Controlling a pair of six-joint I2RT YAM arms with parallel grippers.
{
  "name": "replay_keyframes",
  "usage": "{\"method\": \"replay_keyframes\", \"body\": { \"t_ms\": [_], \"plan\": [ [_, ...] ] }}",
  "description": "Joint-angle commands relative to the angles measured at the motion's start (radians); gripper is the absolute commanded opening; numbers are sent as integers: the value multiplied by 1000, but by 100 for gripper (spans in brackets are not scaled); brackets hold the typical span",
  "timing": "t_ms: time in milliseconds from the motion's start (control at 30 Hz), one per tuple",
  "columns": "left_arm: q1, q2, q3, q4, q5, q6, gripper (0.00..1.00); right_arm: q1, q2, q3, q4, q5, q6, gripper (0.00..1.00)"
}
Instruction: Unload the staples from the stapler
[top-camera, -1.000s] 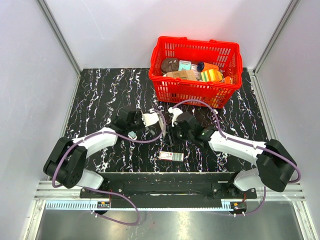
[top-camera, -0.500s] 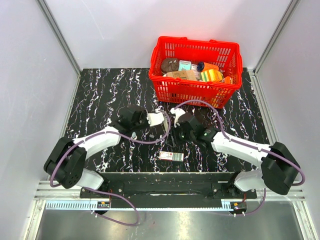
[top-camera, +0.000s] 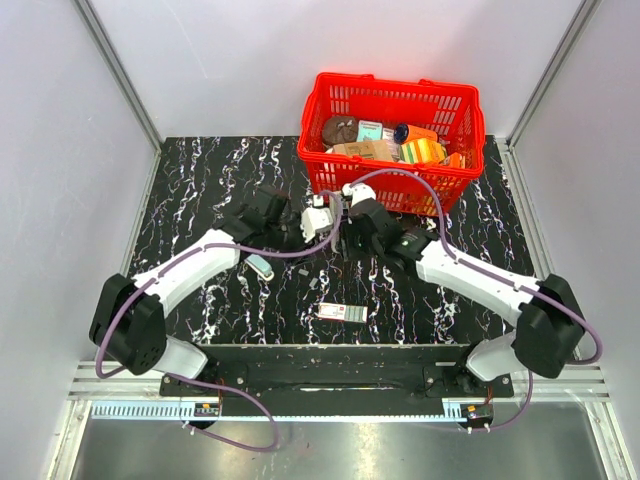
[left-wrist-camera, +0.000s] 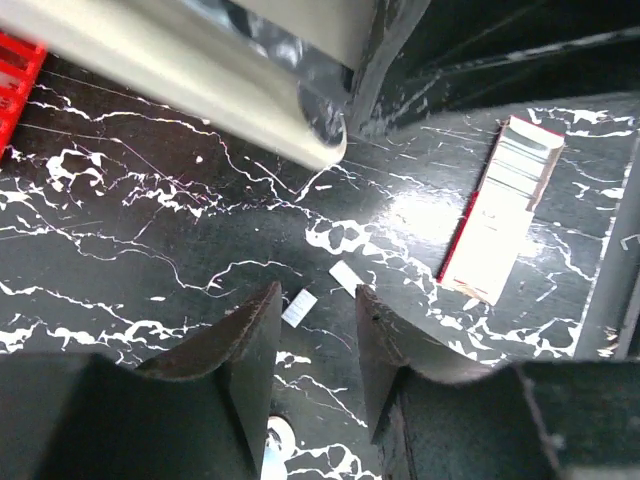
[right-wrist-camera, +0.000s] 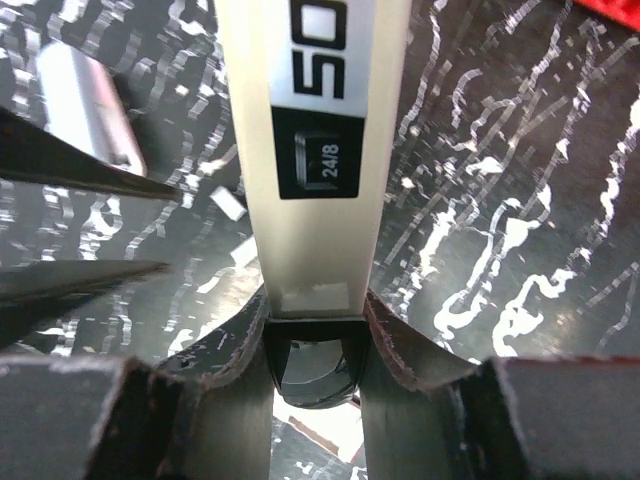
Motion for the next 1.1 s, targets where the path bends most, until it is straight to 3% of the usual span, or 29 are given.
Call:
{"method": "replay_keyframes", "body": {
  "t_ms": [0, 233, 467, 667, 733, 833, 933, 1067],
  "plan": [
    [93, 11, 89, -78, 192, -38, 41, -17, 22, 31, -28, 99, -50, 0],
    [289, 2, 107, -139, 252, -61, 44, -21, 160, 68, -128, 106, -109, 0],
    [403, -29, 87, -185, 287, -75, 52, -33, 307, 170, -230, 73, -140, 0],
    [435, -61, 70, -191, 256, -87, 54, -41, 437, 276, -329, 47, -139, 1],
    [443, -69, 62, -191, 242, -95, 54, -41, 468, 304, -348, 44, -142, 21],
    [460, -81, 51, -193, 232, -107, 54, -46, 497, 331, -367, 48, -143, 41],
    [473, -98, 41, -199, 226, -110, 54, -47, 504, 344, -367, 48, -140, 52],
    [493, -120, 30, -202, 221, -112, 54, -46, 490, 348, -372, 53, -137, 59]
  ]
}}
